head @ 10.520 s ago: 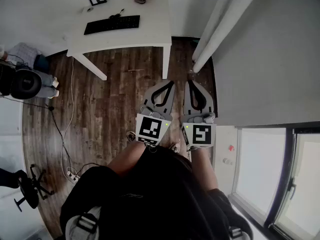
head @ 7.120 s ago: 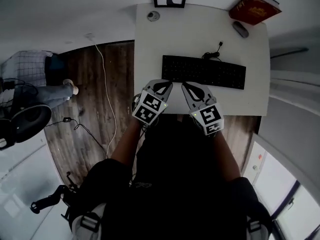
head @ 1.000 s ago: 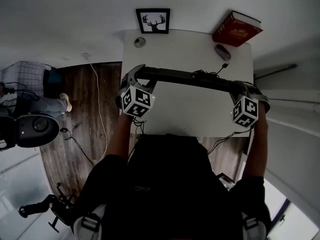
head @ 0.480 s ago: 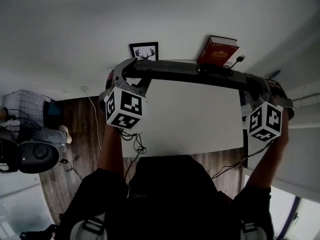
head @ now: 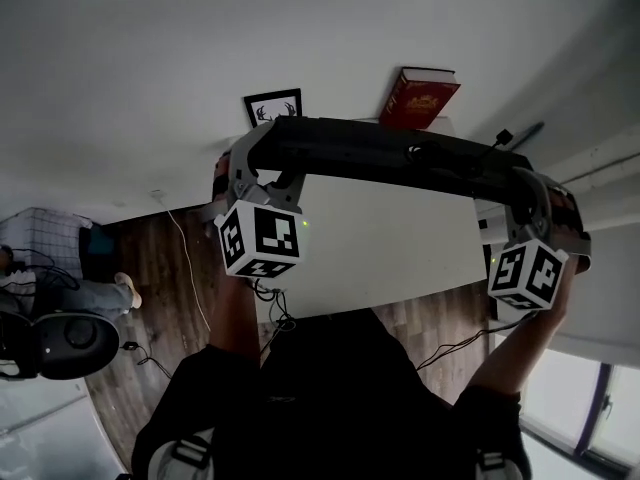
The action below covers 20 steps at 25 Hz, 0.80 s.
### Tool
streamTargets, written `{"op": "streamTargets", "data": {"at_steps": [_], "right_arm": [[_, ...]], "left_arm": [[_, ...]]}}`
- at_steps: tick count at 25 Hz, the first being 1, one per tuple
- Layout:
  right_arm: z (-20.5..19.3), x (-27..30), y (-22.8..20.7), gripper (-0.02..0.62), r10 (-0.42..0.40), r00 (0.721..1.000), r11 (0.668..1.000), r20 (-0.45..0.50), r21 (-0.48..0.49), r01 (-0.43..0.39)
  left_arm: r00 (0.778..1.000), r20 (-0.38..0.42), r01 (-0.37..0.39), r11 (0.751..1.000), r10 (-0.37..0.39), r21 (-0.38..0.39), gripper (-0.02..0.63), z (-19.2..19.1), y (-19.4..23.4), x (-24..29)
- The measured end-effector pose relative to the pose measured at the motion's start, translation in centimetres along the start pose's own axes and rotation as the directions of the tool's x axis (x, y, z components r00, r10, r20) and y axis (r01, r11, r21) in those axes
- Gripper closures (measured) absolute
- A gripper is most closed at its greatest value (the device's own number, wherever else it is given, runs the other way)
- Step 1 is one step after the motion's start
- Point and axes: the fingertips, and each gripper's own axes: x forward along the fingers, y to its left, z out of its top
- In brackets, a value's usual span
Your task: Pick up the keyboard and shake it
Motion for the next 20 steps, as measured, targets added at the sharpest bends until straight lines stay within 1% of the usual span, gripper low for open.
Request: {"op": "streamTargets", "data": {"at_steps": [2,5,7,10,12,14,17,20], "right_arm": [[-0.5,-0.7,0.4,0.512,-0.005,0.999,1.000,-0.039,0.006,0.005],[-1.5,-2.1,0.5,0.512,-0.046,0.992,0.999,-0.113,0.005,0.047],[-1.9,-3.6,0.5,0.512,-0.075,0.983,0.997,-0.170,-0.001,0.076],[-1.8,-6.9,0.1,0.512,-0.086,0.959,0.995,-0.271,0.017,0.094],[-2.6,-8.8,-0.2,0.512,-0.100,0.935,0.993,-0.341,0.023,0.115],[-4.0,-10.7,-0.5,0.512,-0.113,0.902,0.991,-0.417,0.023,0.135],[-5.5,-14.0,-0.9,0.512,-0.122,0.849,0.988,-0.514,0.019,0.153],[-5.9,-16.9,-1.0,0.512,-0.131,0.801,0.986,-0.584,0.008,0.168]], "left_arm": [[0.999,0.024,0.028,1.000,-0.028,0.008,0.380,0.1,-0.5,0.8],[0.995,0.082,0.058,0.998,-0.061,0.037,0.384,1.0,-1.1,2.1],[0.988,0.123,0.081,0.995,-0.088,0.064,0.390,1.7,-1.4,2.9],[0.972,0.182,0.132,0.986,-0.148,0.097,0.397,3.1,-1.7,3.8],[0.956,0.226,0.164,0.980,-0.187,0.114,0.400,4.9,-2.3,4.7],[0.936,0.271,0.195,0.972,-0.225,0.131,0.403,7.1,-3.4,5.8],[0.898,0.331,0.250,0.956,-0.289,0.155,0.407,10.2,-5.3,6.9],[0.859,0.381,0.297,0.939,-0.343,0.174,0.408,12.7,-6.9,7.8]]}}
